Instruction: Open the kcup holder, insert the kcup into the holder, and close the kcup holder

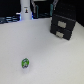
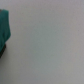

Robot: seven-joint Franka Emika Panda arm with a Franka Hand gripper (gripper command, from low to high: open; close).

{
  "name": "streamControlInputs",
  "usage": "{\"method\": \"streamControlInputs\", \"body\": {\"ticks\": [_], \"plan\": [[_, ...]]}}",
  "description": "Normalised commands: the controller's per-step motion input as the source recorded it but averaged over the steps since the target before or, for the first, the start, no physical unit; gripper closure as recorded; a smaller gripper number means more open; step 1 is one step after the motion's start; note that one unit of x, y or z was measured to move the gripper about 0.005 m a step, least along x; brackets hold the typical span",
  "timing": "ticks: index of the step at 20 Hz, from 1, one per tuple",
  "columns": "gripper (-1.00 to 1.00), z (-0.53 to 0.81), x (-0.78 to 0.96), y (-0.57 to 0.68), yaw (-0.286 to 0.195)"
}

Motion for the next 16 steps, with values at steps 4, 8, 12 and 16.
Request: {"method": "streamControlInputs", "body": {"ticks": [4,8,12,16], "plan": [[-1.00,0.06,-0.08,0.79,-0.175],[-1.00,0.01,-0.04,0.83,-0.182],[-1.00,0.00,-0.05,0.85,-0.173],[-1.00,-0.07,-0.11,0.84,-0.170]]}}
